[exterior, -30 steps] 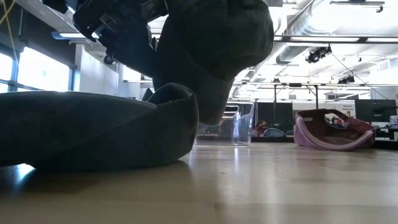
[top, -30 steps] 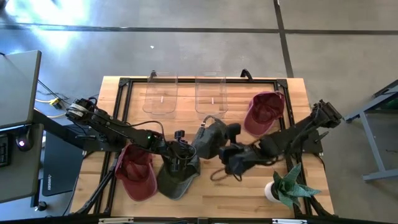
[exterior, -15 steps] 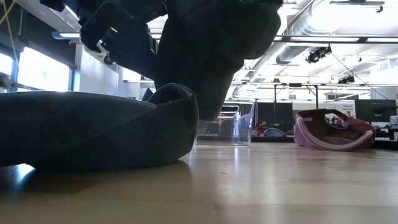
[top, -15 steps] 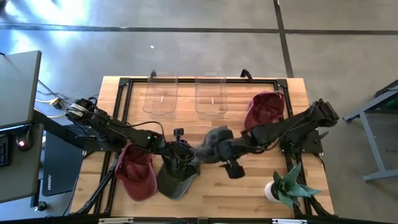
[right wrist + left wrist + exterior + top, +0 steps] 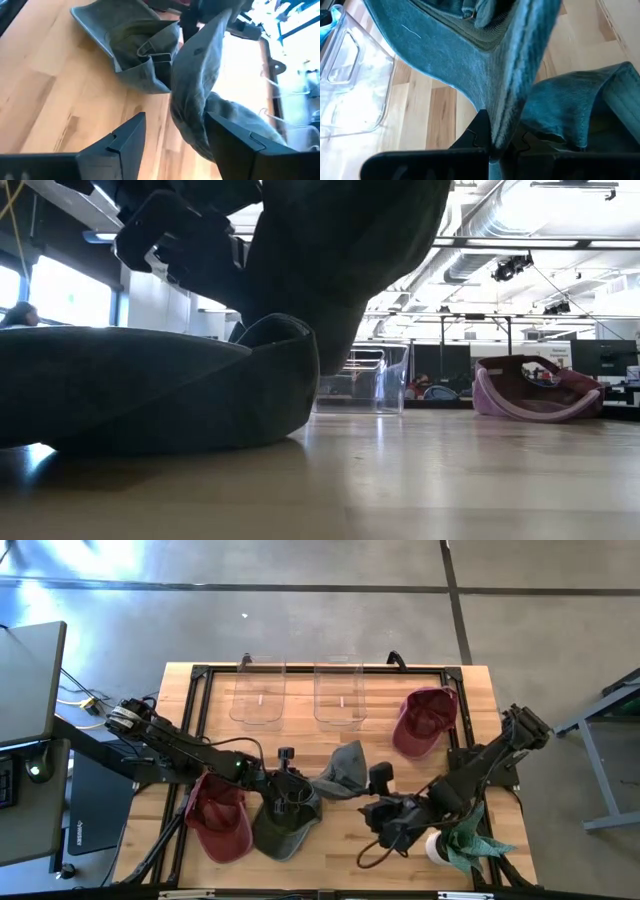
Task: Pick & Place hat
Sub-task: Put the right gray cap into the right transparent bin
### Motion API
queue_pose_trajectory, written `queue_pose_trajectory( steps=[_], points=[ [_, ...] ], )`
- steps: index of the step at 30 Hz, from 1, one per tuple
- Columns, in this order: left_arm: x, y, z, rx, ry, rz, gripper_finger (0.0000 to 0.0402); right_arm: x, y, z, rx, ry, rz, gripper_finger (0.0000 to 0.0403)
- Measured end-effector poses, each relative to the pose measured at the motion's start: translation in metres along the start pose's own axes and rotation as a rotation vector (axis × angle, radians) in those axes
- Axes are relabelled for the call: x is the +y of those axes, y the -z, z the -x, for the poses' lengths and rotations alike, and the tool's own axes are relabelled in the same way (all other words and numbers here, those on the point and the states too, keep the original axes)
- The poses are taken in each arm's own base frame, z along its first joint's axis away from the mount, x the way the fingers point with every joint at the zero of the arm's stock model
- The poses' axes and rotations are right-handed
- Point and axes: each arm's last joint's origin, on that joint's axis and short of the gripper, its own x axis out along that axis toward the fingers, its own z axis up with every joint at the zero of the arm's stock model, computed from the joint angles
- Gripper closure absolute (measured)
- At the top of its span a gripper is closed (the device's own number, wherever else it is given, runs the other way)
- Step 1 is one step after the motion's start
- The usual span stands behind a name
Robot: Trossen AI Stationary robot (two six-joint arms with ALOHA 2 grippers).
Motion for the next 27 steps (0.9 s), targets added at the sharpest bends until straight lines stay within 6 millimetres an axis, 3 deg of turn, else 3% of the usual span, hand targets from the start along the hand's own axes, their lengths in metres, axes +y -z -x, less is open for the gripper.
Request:
queue_pose_trajectory(
  steps=[4, 8, 12, 15, 19, 24, 27],
  points=[
    [0.0, 0.0, 0.0, 0.0, 0.008, -0.001, 0.0402, -0.003, 0.001, -0.002, 0.015, 0.009, 0.045, 0.0144],
    [-0.001, 0.0, 0.0, 0.001, 0.032, -0.006, 0.0402, -0.01, 0.004, -0.015, 0.075, 0.068, 0.239, 0.0101],
    [-0.002, 0.0, 0.0, -0.001, 0.064, -0.009, 0.0402, -0.018, 0.008, -0.036, 0.17, 0.04, 0.491, 0.0092],
    [-0.002, 0.0, 0.0, -0.001, 0.066, -0.012, 0.0402, -0.022, 0.011, -0.054, 0.213, -0.034, 0.548, 0.0095],
    [-0.001, 0.001, 0.0, 0.013, 0.041, -0.036, 0.0401, -0.018, 0.015, -0.067, 0.242, -0.172, 0.475, 0.0137],
    [0.001, 0.005, 0.0, 0.052, -0.028, -0.079, 0.0401, -0.01, 0.019, -0.065, 0.275, -0.39, 0.267, 0.0252],
    [0.001, 0.004, 0.0, 0.043, -0.027, -0.106, 0.0402, -0.01, 0.017, -0.066, 0.264, -0.392, 0.212, 0.0316]
  ],
)
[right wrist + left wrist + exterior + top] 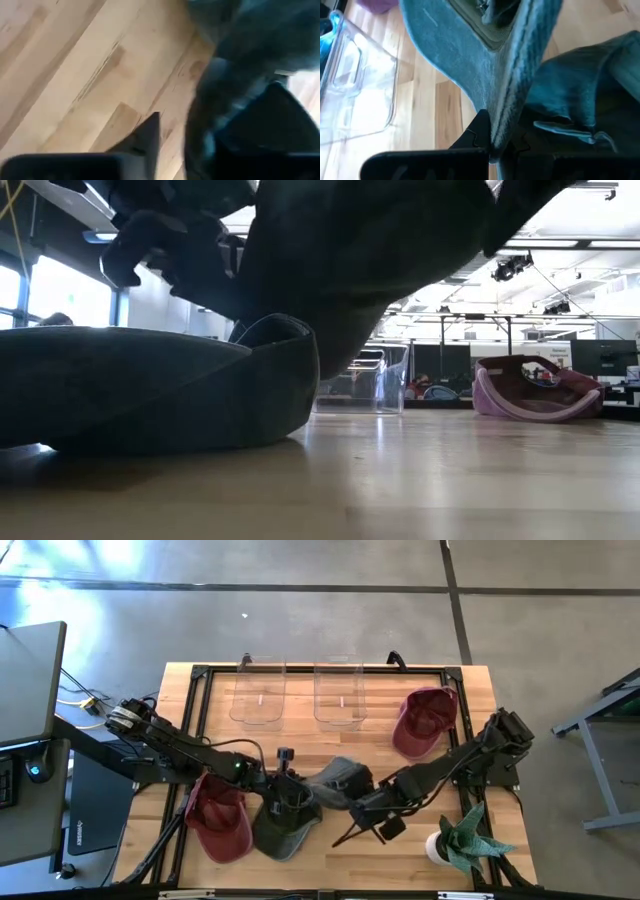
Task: Pick & Place hat
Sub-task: Put the right gray cap into the right transparent bin
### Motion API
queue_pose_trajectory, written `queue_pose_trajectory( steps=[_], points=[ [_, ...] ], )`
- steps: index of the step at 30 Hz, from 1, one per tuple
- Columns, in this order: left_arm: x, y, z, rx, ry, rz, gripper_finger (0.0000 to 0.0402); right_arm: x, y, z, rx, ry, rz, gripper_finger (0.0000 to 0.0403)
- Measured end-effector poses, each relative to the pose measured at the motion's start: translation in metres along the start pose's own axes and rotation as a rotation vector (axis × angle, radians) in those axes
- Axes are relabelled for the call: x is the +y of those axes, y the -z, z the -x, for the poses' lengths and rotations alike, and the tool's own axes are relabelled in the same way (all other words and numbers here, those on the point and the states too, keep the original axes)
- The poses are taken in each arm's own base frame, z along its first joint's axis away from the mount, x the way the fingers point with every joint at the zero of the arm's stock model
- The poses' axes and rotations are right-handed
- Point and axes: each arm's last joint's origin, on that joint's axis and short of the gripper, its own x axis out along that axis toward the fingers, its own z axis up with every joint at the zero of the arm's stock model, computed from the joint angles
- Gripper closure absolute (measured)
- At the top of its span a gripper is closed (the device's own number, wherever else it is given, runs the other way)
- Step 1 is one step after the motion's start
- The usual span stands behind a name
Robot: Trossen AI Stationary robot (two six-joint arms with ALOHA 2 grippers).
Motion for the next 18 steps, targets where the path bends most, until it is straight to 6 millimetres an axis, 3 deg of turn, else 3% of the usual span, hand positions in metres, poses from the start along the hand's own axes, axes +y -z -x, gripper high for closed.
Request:
queue_pose_trajectory(
  steps=[3, 6, 11, 15, 18],
  points=[
    [-0.004, 0.0, 0.002, -0.006, 0.005, -0.031, 0.0401, -0.002, -0.001, 0.002, -0.015, 0.059, -0.025, 0.0344],
    [-0.012, -0.003, 0.007, -0.021, 0.013, -0.09, 0.0402, -0.003, -0.001, 0.012, -0.051, 0.074, -0.074, 0.0328],
    [-0.023, -0.009, 0.014, -0.06, 0.038, -0.169, 0.0401, 0.001, -0.002, 0.034, -0.153, 0.058, -0.15, 0.0236],
    [-0.026, -0.01, 0.016, -0.07, 0.054, -0.189, 0.0401, 0.011, -0.007, 0.049, -0.247, 0.109, -0.058, 0.0154],
    [-0.026, -0.01, 0.016, -0.074, 0.064, -0.188, 0.0402, 0.019, -0.005, 0.052, -0.21, 0.22, 0.009, 0.0121]
  ],
)
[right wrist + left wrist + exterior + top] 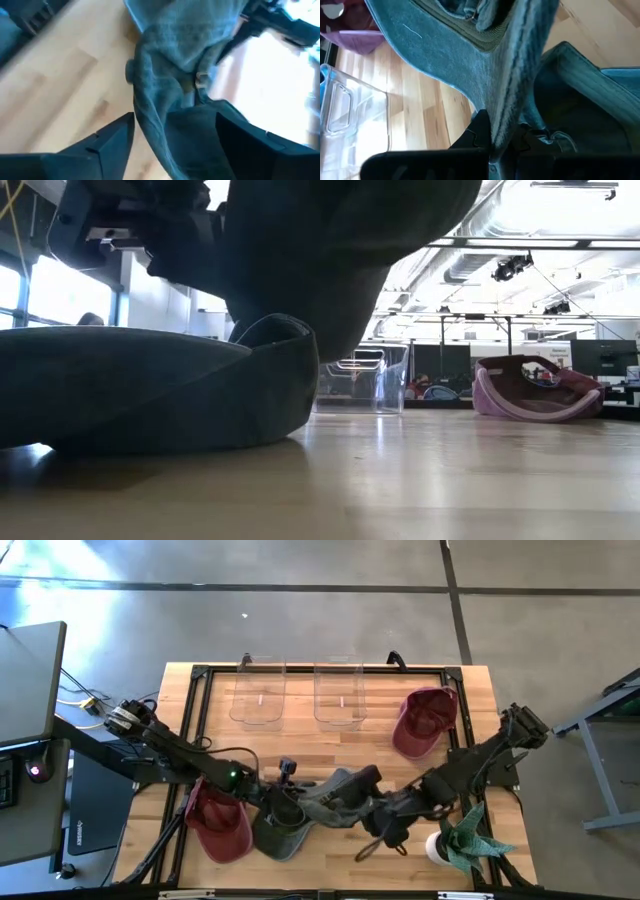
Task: Pick & Place hat
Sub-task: Put the right gray cap into the right transparent bin
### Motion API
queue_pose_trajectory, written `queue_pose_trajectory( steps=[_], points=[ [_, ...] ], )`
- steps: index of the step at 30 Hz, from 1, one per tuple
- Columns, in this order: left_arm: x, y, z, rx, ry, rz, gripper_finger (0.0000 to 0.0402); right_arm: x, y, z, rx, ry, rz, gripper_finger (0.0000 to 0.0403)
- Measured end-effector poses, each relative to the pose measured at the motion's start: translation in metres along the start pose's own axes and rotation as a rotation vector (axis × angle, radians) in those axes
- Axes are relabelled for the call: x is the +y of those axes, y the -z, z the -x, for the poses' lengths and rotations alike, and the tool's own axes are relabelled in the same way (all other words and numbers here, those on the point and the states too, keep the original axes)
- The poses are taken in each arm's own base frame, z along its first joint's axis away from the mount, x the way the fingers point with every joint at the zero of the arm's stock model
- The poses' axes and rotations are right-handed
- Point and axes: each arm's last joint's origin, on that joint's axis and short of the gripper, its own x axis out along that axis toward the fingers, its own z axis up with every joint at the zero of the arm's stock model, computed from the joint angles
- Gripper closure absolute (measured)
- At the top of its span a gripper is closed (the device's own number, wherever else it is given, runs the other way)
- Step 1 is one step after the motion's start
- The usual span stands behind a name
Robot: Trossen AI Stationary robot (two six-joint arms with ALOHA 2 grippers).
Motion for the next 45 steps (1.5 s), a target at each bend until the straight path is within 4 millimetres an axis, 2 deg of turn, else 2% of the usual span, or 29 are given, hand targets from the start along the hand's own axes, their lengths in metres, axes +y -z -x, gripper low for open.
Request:
queue_pose_trajectory(
  steps=[5, 9, 12, 16, 19, 22, 25, 28, 32, 34, 36, 38, 40, 45],
  points=[
    [0.0, -0.001, 0.0, -0.014, 0.013, -0.002, 0.0401, 0.009, 0.009, -0.012, 0.147, 0.134, 0.167, 0.0113],
    [0.0, -0.001, 0.0, -0.015, 0.012, -0.005, 0.0401, 0.018, 0.008, -0.029, 0.173, 0.081, 0.249, 0.0127],
    [0.001, -0.001, 0.0, -0.007, -0.016, -0.006, 0.0401, 0.023, 0.01, -0.038, 0.19, -0.041, 0.201, 0.0174],
    [0.002, -0.001, 0.0, 0.001, -0.062, -0.012, 0.0401, 0.022, 0.011, -0.04, 0.196, -0.164, 0.091, 0.0267],
    [0.002, -0.001, 0.0, 0.001, -0.063, -0.019, 0.0401, 0.018, 0.011, -0.038, 0.188, -0.136, 0.072, 0.0322],
    [0.002, -0.001, 0.0, 0.003, -0.07, -0.016, 0.0401, 0.011, 0.006, -0.028, 0.167, -0.073, 0.04, 0.034],
    [0.002, -0.001, 0.0, 0.003, -0.077, -0.01, 0.0401, 0.002, -0.002, -0.013, 0.12, -0.031, -0.035, 0.0318],
    [0.003, -0.002, 0.0, -0.001, -0.096, -0.004, 0.0401, -0.003, -0.009, -0.007, 0.052, -0.018, -0.116, 0.0264],
    [0.005, -0.003, 0.0, -0.008, -0.139, 0.02, 0.0401, 0.002, -0.012, -0.016, 0.005, -0.056, -0.134, 0.0184],
    [0.005, -0.003, 0.0, -0.004, -0.159, 0.036, 0.0401, 0.005, -0.011, -0.025, 0.007, -0.034, -0.137, 0.0163],
    [0.006, -0.003, 0.0, -0.001, -0.182, 0.045, 0.0401, 0.009, -0.008, -0.033, 0.008, -0.002, -0.131, 0.0162],
    [0.007, -0.003, 0.0, -0.004, -0.205, 0.051, 0.0401, 0.01, -0.007, -0.038, -0.014, 0.01, -0.141, 0.018],
    [0.008, -0.005, 0.001, -0.02, -0.226, 0.062, 0.0401, 0.012, -0.006, -0.042, -0.033, 0.01, -0.157, 0.0221],
    [0.008, -0.006, 0.001, -0.025, -0.241, 0.065, 0.0397, 0.01, -0.007, -0.044, -0.045, 0.013, -0.185, 0.0375]
  ],
)
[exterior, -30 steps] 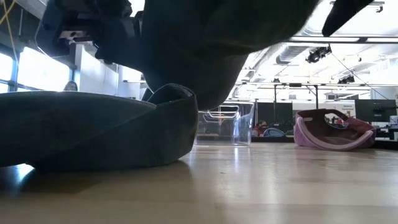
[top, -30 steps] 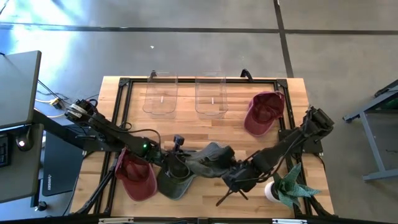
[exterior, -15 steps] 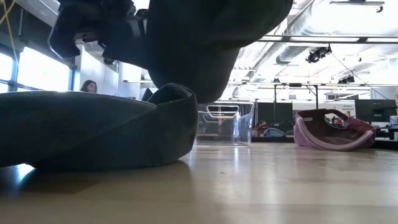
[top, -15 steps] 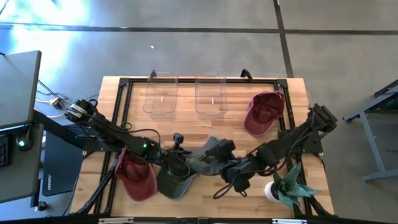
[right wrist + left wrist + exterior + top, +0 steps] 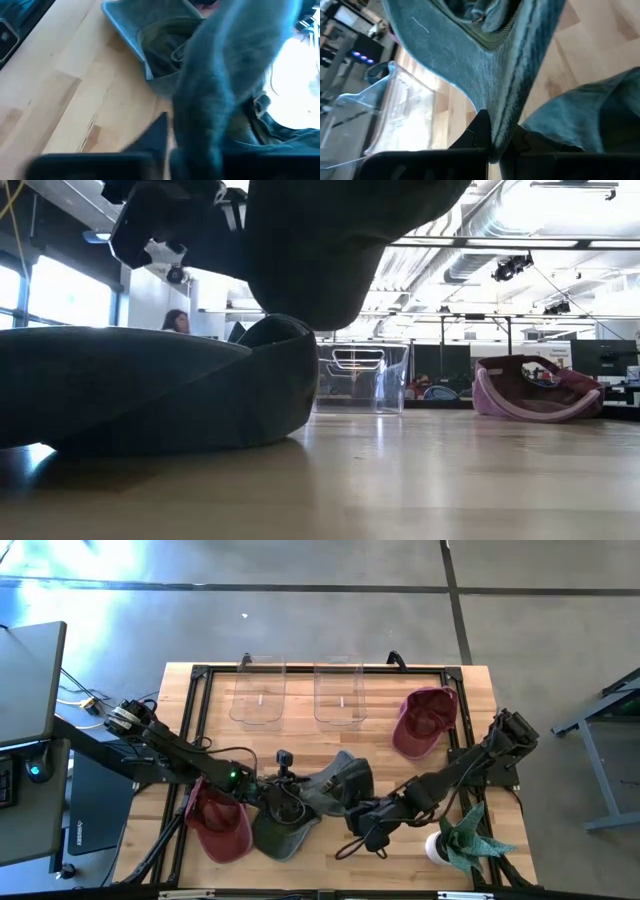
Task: Pick & Place hat
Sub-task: Put the right gray cap into the right transparent bin
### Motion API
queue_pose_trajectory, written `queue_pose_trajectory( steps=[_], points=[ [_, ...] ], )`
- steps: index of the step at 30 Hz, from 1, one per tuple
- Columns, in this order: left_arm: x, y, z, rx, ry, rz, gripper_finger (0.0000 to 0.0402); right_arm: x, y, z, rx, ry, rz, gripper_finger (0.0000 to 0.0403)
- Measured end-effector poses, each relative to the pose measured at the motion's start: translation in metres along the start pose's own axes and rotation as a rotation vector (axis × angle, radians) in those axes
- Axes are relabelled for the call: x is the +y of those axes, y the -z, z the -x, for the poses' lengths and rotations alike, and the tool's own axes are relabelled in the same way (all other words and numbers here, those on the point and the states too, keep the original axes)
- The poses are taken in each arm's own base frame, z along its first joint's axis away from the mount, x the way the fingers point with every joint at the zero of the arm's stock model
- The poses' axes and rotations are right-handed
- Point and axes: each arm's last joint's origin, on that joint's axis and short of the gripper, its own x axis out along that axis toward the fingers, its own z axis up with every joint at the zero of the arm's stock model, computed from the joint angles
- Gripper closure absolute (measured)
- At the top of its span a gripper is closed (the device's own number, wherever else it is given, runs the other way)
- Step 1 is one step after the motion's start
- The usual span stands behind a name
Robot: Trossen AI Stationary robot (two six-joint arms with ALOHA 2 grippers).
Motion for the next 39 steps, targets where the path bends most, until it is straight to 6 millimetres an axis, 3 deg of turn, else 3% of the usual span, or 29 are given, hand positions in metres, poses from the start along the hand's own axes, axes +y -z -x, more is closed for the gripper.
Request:
queue_pose_trajectory(
  steps=[4, 10, 15, 22, 26, 30, 34, 39],
  points=[
    [0.001, 0.001, 0.0, 0.011, -0.015, -0.041, 0.0352, -0.006, -0.009, 0.006, -0.016, 0.014, -0.07, 0.0379],
    [0.003, 0.016, 0.001, 0.154, -0.113, -0.159, 0.0217, -0.046, -0.019, 0.018, 0.068, 0.111, -0.161, 0.0393],
    [0.01, 0.032, 0.01, 0.285, -0.236, -0.156, 0.0143, -0.101, -0.03, 0.039, 0.122, 0.229, -0.177, 0.0397],
    [0.024, 0.04, 0.026, 0.349, -0.317, -0.149, 0.0142, -0.2, -0.029, 0.064, 0.17, 0.353, -0.052, 0.0398],
    [0.03, 0.049, 0.037, 0.334, -0.32, -0.122, 0.0163, -0.265, -0.004, 0.06, 0.172, 0.366, -0.018, 0.0399],
    [0.035, 0.07, 0.046, 0.289, -0.347, -0.081, 0.0181, -0.316, 0.037, 0.039, 0.149, 0.348, 0.024, 0.0397],
    [0.041, 0.083, 0.048, 0.228, -0.367, -0.049, 0.0192, -0.341, 0.081, 0.014, 0.138, 0.332, 0.103, 0.0398],
    [0.062, 0.075, 0.052, 0.148, -0.35, 0.01, 0.0195, -0.35, 0.122, -0.014, 0.034, 0.312, 0.194, 0.0398]
  ],
)
